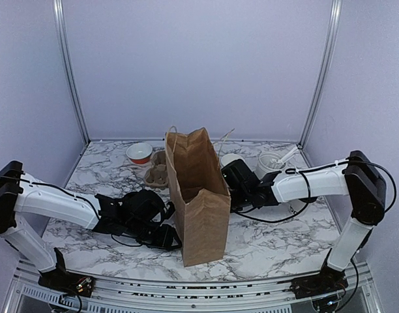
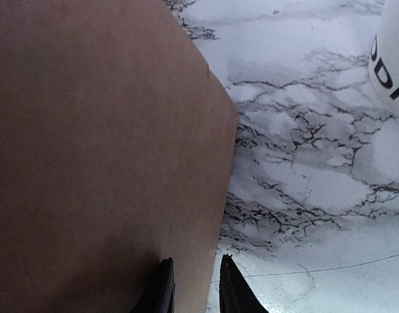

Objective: Pack the takeout coffee

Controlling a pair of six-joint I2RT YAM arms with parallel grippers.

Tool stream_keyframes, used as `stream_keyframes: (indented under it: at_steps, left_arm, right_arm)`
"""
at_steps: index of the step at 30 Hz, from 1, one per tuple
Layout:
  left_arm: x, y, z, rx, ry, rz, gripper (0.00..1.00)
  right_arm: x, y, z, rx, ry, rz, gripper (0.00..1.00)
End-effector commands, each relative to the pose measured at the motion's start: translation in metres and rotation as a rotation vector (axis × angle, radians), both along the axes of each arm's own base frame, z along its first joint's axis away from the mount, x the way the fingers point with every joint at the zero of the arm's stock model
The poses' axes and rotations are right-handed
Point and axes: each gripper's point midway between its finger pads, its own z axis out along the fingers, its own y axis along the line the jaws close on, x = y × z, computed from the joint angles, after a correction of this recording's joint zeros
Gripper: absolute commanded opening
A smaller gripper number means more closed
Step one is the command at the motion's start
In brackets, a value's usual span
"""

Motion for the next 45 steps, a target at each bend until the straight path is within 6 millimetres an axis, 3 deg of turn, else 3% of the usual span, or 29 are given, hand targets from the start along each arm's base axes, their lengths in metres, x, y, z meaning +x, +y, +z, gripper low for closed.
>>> stream_keyframes:
  at_steps: [1, 7, 15, 21, 29, 33, 40, 45]
  left_arm:
    - [0.004, -0.016, 0.013, -0.054, -0.025, -0.025, 0.43]
    - [0.005, -0.009, 0.019, -0.042, -0.049, -0.020, 0.43]
    - [0.014, 0.023, 0.038, -0.021, -0.109, 0.054, 0.44]
    - [0.029, 0.048, 0.067, -0.024, -0.192, 0.132, 0.44]
    - [0.057, 0.087, 0.109, -0.038, -0.318, 0.273, 0.46]
    - [0.068, 0.098, 0.128, -0.048, -0.352, 0.317, 0.48]
    - [0.079, 0.108, 0.137, -0.047, -0.318, 0.352, 0.48]
    - [0.085, 0.120, 0.135, -0.065, -0.294, 0.391, 0.50]
  right_arm:
    - [0.015, -0.002, 0.026, -0.001, -0.068, -0.007, 0.25]
    - [0.016, -0.021, 0.047, -0.054, -0.113, -0.042, 0.26]
    - [0.007, -0.054, 0.082, -0.085, -0.169, -0.113, 0.28]
    - [-0.002, -0.080, 0.108, -0.091, -0.197, -0.169, 0.30]
    - [-0.021, -0.122, 0.125, -0.130, -0.207, -0.262, 0.37]
    - [-0.022, -0.160, 0.130, -0.149, -0.159, -0.355, 0.39]
    - [-0.037, -0.237, 0.133, -0.241, -0.002, -0.508, 0.42]
    - [-0.045, -0.277, 0.135, -0.333, 0.041, -0.606, 0.62]
